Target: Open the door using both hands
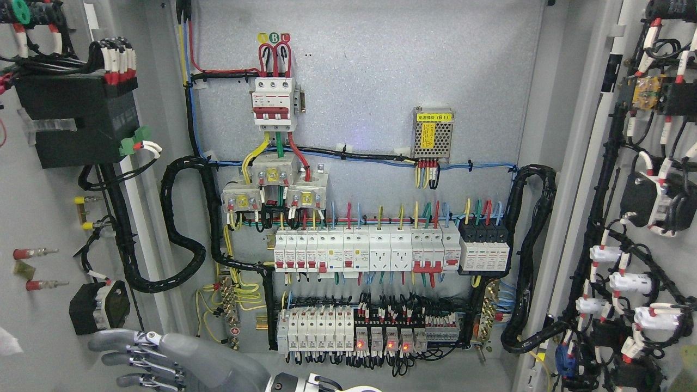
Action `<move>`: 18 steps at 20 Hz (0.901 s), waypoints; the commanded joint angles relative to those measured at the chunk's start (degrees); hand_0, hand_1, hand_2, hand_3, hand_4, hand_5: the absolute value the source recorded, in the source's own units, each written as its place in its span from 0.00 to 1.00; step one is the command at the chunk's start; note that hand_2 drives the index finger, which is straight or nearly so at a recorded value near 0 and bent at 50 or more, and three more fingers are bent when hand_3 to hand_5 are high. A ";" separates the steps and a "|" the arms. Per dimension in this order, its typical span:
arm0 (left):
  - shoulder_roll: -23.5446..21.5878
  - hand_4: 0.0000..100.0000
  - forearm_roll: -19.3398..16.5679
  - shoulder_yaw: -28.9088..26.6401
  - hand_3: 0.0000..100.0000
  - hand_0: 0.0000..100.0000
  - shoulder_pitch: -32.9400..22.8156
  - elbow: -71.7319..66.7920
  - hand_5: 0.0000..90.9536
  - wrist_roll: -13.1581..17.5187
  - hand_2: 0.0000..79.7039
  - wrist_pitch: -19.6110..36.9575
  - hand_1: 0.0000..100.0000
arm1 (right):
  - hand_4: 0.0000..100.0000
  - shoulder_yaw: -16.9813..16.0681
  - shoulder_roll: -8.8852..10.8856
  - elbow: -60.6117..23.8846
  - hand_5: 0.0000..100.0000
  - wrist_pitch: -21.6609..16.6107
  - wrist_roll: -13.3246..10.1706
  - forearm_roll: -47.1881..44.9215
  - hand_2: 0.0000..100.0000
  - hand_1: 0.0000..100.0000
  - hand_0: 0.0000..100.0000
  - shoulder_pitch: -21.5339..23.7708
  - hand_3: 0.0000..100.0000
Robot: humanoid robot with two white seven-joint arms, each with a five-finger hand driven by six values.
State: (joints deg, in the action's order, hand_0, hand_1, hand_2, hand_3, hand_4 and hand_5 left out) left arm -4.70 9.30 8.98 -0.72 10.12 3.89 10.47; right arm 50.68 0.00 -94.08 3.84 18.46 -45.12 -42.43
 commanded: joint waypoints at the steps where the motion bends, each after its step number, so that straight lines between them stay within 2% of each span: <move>1: -1.62 0.04 -0.07 0.08 0.03 0.30 -4.28 13.21 0.00 2.59 0.03 -0.09 0.00 | 0.00 -5.93 0.00 -8.39 0.00 -4.00 0.00 0.55 0.00 0.00 0.22 7.70 0.00; 2: -2.07 0.04 -0.07 0.08 0.03 0.30 -5.07 16.48 0.00 5.14 0.03 -0.18 0.00 | 0.00 -6.55 1.22 -9.01 0.00 -5.24 0.00 1.34 0.00 0.00 0.22 9.02 0.00; 6: -3.30 0.04 -0.07 0.08 0.03 0.30 -8.76 29.92 0.00 19.72 0.03 -0.01 0.00 | 0.00 -6.99 5.44 -11.91 0.00 -9.54 -0.09 7.83 0.00 0.00 0.22 16.75 0.00; 7: -3.56 0.04 -0.07 0.08 0.03 0.30 -9.38 33.61 0.00 22.01 0.03 -0.01 0.00 | 0.00 -7.08 6.23 -12.27 0.00 -10.69 -0.09 9.94 0.00 0.00 0.22 18.60 0.00; 10: -4.79 0.04 0.01 0.08 0.03 0.30 -11.49 45.38 0.00 23.35 0.03 0.52 0.00 | 0.00 -9.09 8.60 -12.44 0.00 -18.41 -1.14 14.78 0.00 0.00 0.22 24.92 0.00; 12: -5.76 0.04 0.10 0.08 0.03 0.30 -13.86 54.96 0.00 23.44 0.03 1.92 0.00 | 0.00 -11.12 11.24 -13.40 0.00 -22.55 -2.54 17.86 0.00 0.00 0.22 28.88 0.00; 14: -5.85 0.04 0.10 0.25 0.03 0.30 -15.79 62.35 0.00 24.14 0.03 2.54 0.00 | 0.00 -13.31 14.58 -13.94 0.00 -26.50 -2.90 19.62 0.00 0.00 0.22 32.49 0.00; 16: -5.68 0.04 0.10 0.25 0.03 0.30 -16.24 67.99 0.00 26.24 0.03 2.54 0.00 | 0.00 -16.30 17.57 -13.94 0.00 -29.93 -2.73 19.80 0.00 0.00 0.22 36.00 0.00; 18: -5.68 0.04 0.36 -0.01 0.03 0.30 -17.11 73.52 0.00 29.58 0.03 2.89 0.00 | 0.00 -18.76 20.81 -13.85 0.00 -32.66 -2.73 19.80 0.00 0.00 0.22 39.25 0.00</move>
State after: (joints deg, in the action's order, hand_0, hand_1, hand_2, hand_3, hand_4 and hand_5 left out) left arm -8.58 9.41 9.08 -14.39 51.26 30.30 12.89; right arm 41.13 9.34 -104.39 -24.67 15.84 -28.65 -12.96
